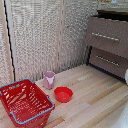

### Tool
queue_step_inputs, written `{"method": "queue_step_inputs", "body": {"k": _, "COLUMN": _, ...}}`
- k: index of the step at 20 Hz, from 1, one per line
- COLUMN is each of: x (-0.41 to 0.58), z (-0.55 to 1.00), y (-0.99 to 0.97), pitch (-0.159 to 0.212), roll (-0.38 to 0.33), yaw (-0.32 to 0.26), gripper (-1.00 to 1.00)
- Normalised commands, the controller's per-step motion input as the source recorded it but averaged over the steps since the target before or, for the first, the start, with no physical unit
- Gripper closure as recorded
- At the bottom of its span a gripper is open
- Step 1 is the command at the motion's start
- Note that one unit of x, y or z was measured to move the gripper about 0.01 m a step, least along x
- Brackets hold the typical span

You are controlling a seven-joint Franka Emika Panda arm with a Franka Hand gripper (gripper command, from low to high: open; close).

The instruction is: Shift your gripper thoughtfully near the cereal snack bar. Tenderly grip the snack bar with your precision device. Carefully hover the precision device above the first drawer installation and invite the snack bar to descend into the first drawer installation.

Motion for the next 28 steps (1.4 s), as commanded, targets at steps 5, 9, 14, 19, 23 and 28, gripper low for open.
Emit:
{"method": "queue_step_inputs", "body": {"k": 5, "x": 0.000, "z": 0.31, "y": -0.77, "pitch": 0.115, "roll": -0.028, "yaw": -0.033, "gripper": 1.00}}
{"method": "queue_step_inputs", "body": {"k": 9, "x": 0.000, "z": -0.02, "y": -0.52, "pitch": 0.114, "roll": -0.122, "yaw": 0.028, "gripper": 1.00}}
{"method": "queue_step_inputs", "body": {"k": 14, "x": 0.001, "z": -0.18, "y": -0.46, "pitch": 0.142, "roll": -0.087, "yaw": 0.111, "gripper": 1.00}}
{"method": "queue_step_inputs", "body": {"k": 19, "x": 0.093, "z": -0.03, "y": -0.12, "pitch": 0.072, "roll": -0.058, "yaw": 0.063, "gripper": -1.00}}
{"method": "queue_step_inputs", "body": {"k": 23, "x": 0.188, "z": 0.12, "y": 0.01, "pitch": 0.007, "roll": -0.045, "yaw": 0.000, "gripper": -1.00}}
{"method": "queue_step_inputs", "body": {"k": 28, "x": 0.205, "z": 0.13, "y": 0.12, "pitch": 0.009, "roll": -0.027, "yaw": 0.005, "gripper": -1.00}}
